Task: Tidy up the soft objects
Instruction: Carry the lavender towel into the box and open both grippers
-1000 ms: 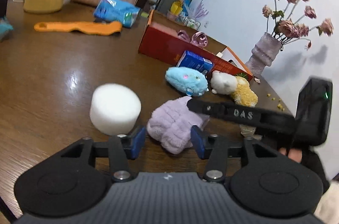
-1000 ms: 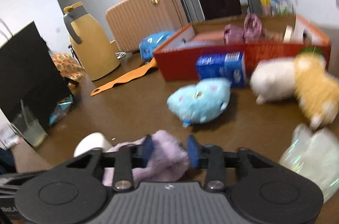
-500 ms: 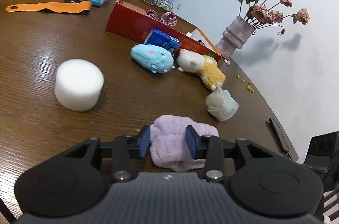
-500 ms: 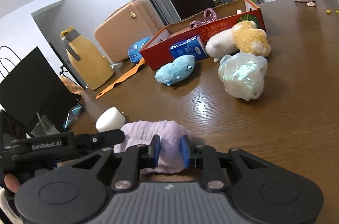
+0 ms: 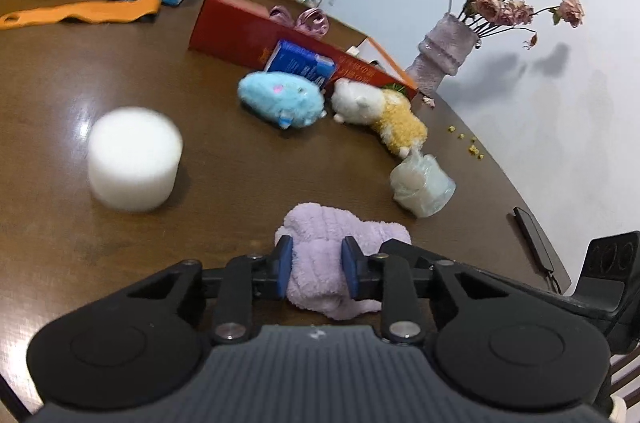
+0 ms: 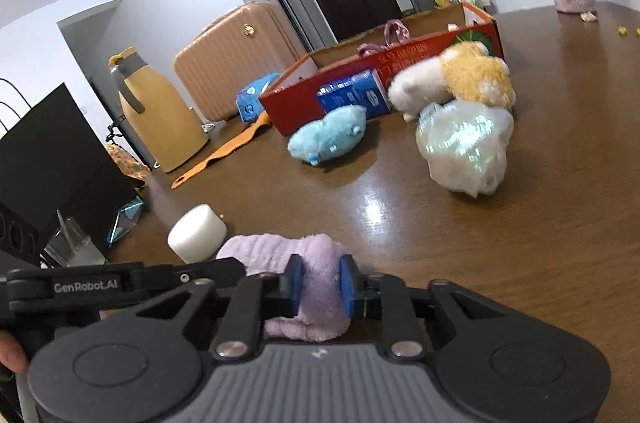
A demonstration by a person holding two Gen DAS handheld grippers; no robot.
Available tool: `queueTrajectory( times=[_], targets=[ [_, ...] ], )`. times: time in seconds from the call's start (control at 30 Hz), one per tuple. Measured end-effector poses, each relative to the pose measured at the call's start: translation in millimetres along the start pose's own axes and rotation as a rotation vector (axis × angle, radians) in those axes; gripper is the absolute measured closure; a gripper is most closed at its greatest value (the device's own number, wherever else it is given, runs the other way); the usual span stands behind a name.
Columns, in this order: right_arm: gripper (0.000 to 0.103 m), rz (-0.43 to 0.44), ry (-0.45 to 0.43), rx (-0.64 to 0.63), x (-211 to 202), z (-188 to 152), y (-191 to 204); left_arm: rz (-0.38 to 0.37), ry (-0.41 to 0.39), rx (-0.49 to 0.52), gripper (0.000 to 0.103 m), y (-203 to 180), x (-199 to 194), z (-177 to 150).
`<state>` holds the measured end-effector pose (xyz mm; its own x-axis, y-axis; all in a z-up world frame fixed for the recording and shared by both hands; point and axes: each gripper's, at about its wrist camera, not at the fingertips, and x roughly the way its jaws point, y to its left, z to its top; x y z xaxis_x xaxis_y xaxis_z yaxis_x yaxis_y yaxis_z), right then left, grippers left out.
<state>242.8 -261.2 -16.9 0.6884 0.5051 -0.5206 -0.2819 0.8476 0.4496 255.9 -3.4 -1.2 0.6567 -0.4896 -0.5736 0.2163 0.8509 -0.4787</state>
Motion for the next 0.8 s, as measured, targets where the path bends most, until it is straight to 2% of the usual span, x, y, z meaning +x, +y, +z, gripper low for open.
queueTrajectory(
  times=[0.13, 0.23, 0.33, 0.43, 0.5, 0.57, 0.67, 0.8],
  targets=[
    [0.086, 0.026, -0.092, -0.046, -10, 38, 5, -0.041, -0.073, 0.071, 0.078, -15, 2, 45],
    [0.086, 0.032, -0.160, -0.113, -2, 94, 4, -0.067, -0.121, 0.121, 0.077, -28, 18, 105],
    [0.086, 0.012, -0.189, -0.132, 25, 162, -8, -0.071, -0.093, 0.105, 0.077, -31, 61, 172],
    [0.086, -0.043, -0.149, -0.131, 76, 229, -30, -0.039, -0.014, 0.053, 0.077, -28, 129, 234],
    [0.086, -0.086, -0.083, -0.124, 115, 261, -48, 0.016, 0.033, 0.055, 0.077, -24, 175, 261],
    [0.085, -0.117, -0.029, -0.055, 155, 285, -73, 0.064, 0.091, 0.042, 0.077, -14, 223, 277],
    [0.083, -0.202, 0.036, -0.023, 208, 297, -93, 0.131, 0.127, 0.007, 0.077, 1, 271, 287],
    [0.079, -0.257, 0.111, -0.011, 247, 302, -105, 0.181, 0.136, 0.042, 0.074, 4, 288, 288]
  ],
)
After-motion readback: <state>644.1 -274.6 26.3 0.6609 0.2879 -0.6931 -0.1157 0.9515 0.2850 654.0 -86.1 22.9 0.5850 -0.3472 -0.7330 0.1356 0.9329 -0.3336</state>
